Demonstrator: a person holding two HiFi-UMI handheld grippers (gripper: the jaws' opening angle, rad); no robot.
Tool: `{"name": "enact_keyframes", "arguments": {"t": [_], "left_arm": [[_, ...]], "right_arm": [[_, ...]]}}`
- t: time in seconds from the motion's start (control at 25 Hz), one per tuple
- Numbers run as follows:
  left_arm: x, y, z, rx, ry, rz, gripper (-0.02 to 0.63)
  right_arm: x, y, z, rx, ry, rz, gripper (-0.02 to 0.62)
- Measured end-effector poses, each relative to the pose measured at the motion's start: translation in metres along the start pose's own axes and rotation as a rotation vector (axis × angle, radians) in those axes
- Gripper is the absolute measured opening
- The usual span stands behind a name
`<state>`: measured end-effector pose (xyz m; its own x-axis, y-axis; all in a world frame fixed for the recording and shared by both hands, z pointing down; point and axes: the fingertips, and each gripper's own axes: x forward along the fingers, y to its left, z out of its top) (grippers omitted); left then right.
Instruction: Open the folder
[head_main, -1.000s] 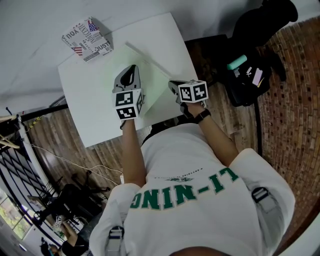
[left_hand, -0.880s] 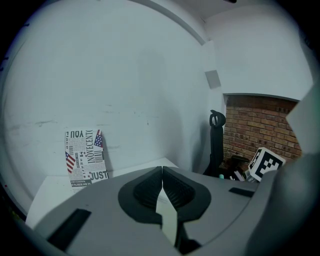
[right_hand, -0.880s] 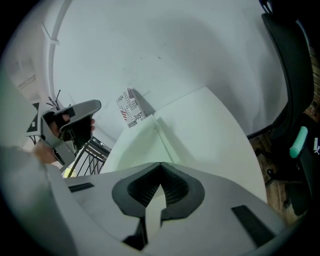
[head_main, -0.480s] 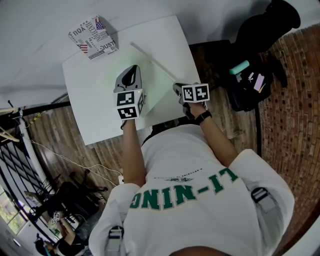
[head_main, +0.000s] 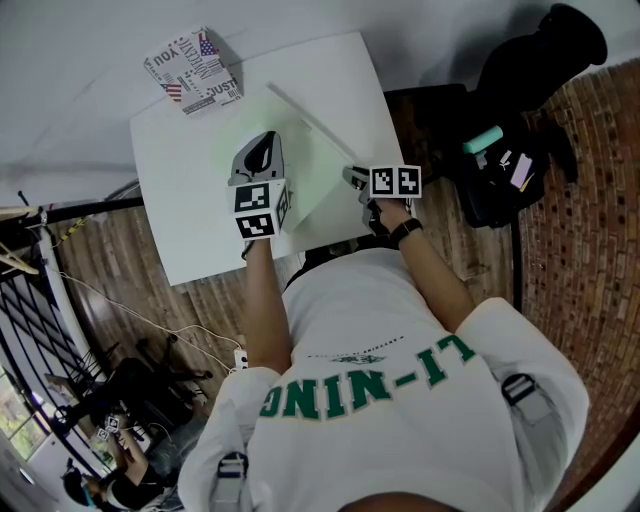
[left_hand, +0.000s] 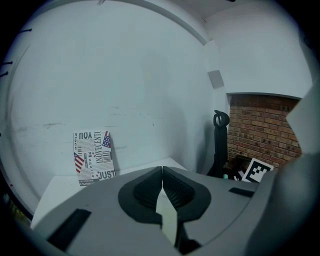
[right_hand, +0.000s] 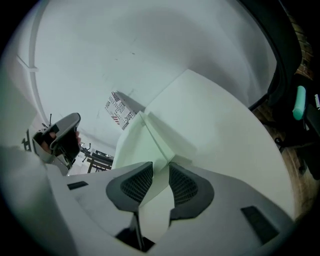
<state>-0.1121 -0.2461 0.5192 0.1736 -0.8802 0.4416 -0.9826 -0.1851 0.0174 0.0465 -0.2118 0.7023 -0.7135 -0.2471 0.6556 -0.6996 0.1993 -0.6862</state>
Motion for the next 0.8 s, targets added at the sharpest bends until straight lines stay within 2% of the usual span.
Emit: {"name": "enact_keyframes", "arguments": {"t": [0.32,0.52,0.8], "left_arm": [[-0.002,-0.004,0.000,-0.002,-0.009,0.006,0.015],[-0.003,-0.001,0.002,-0.008,-0.015,0.010,0.015],[-0.010,0.004,0.006,-0.024,-0.034,0.034,0.015]], "right_arm": [[-0.002,0.000,0.005,-0.014,-0.018,-0.043,0.052],[-0.010,0.015,0.015,-0.033,-0.052,-0.006,0.018],[-0.028,0.052,0.025,-0.120,-0.066,0.077,0.017]]}}
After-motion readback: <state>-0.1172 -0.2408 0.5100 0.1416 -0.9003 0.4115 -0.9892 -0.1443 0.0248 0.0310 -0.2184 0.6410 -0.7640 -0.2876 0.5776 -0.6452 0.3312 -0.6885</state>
